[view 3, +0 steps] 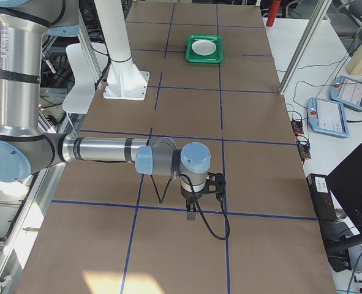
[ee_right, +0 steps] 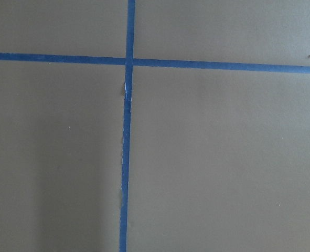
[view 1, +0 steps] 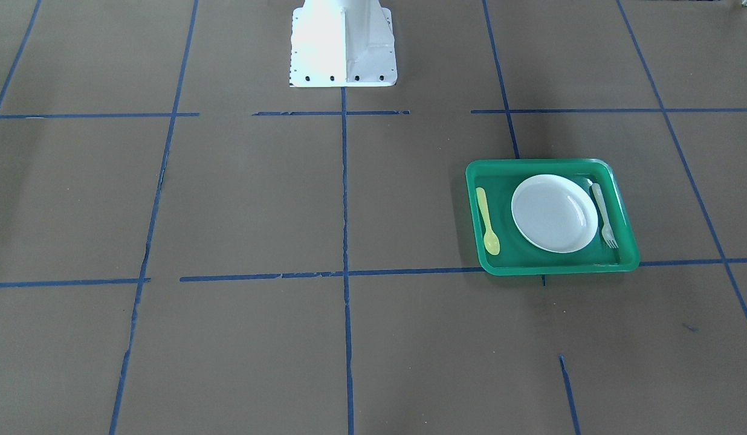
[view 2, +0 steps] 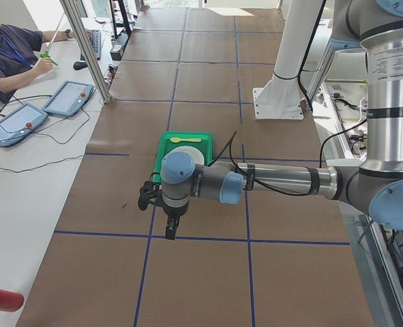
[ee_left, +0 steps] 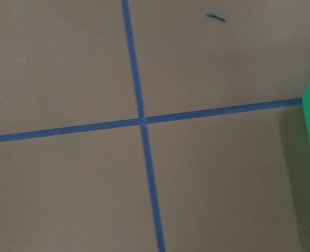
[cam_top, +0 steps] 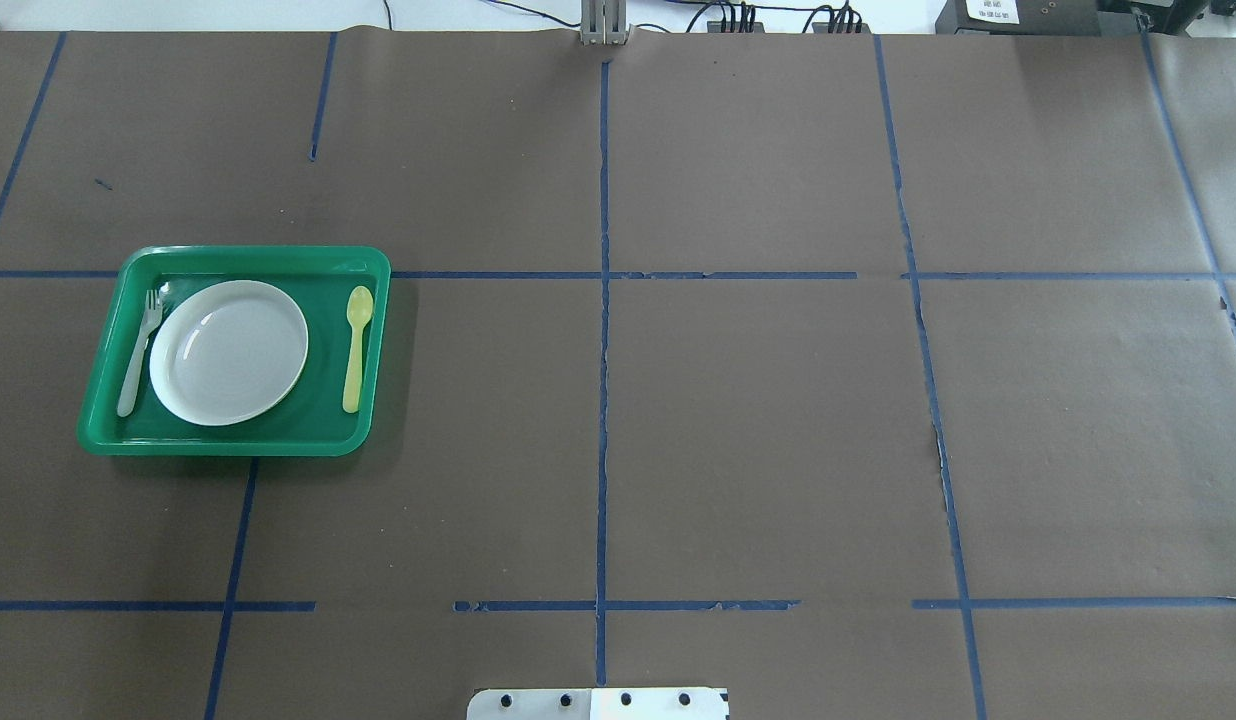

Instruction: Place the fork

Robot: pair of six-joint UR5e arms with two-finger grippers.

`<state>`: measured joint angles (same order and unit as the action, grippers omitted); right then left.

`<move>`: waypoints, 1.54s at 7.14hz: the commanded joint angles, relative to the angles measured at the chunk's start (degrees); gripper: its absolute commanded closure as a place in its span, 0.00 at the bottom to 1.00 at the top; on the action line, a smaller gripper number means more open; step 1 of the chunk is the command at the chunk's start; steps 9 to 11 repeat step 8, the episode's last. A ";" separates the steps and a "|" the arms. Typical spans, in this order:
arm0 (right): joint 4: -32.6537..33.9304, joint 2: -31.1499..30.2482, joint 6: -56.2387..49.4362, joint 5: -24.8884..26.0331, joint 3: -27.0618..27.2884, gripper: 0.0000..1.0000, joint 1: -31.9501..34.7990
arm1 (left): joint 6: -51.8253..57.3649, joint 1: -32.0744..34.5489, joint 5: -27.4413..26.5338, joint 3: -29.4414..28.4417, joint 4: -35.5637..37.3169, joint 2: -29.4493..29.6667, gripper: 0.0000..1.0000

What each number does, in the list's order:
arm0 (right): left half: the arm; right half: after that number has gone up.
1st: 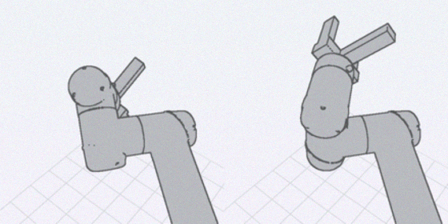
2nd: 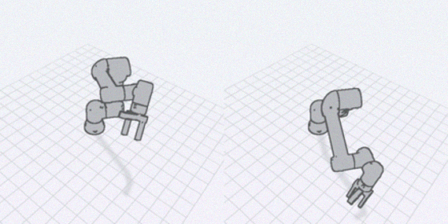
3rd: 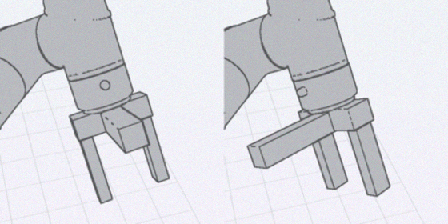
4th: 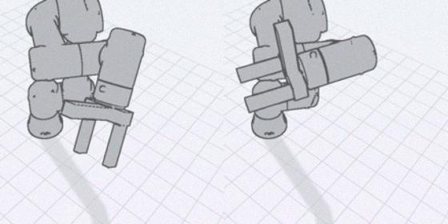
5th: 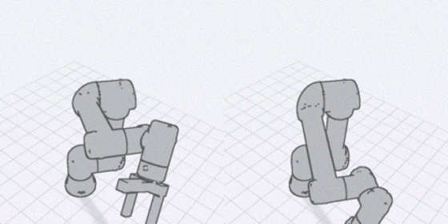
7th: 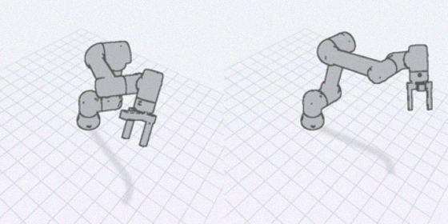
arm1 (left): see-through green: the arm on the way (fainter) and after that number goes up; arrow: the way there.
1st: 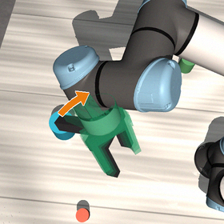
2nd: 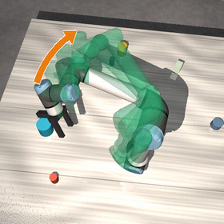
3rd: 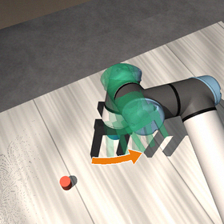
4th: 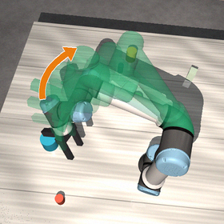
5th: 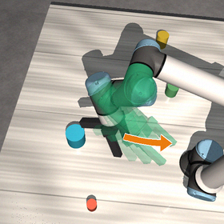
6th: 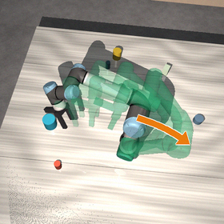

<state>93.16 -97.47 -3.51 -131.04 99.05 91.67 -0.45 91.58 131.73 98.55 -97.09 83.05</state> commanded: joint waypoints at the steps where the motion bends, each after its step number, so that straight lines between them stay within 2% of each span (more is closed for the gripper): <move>1: 0.00 0.00 0.00 0.00 0.00 0.00 0.00 | 1.77 2.47 0.11 -0.54 1.64 -1.22 0.00; 3: 0.00 0.00 0.00 0.00 0.00 0.00 0.00 | 1.86 2.47 1.95 1.64 1.12 -2.10 0.00; 11: 0.00 0.00 0.09 0.00 0.00 0.00 0.00 | 1.86 2.56 1.95 2.17 0.85 -1.75 0.00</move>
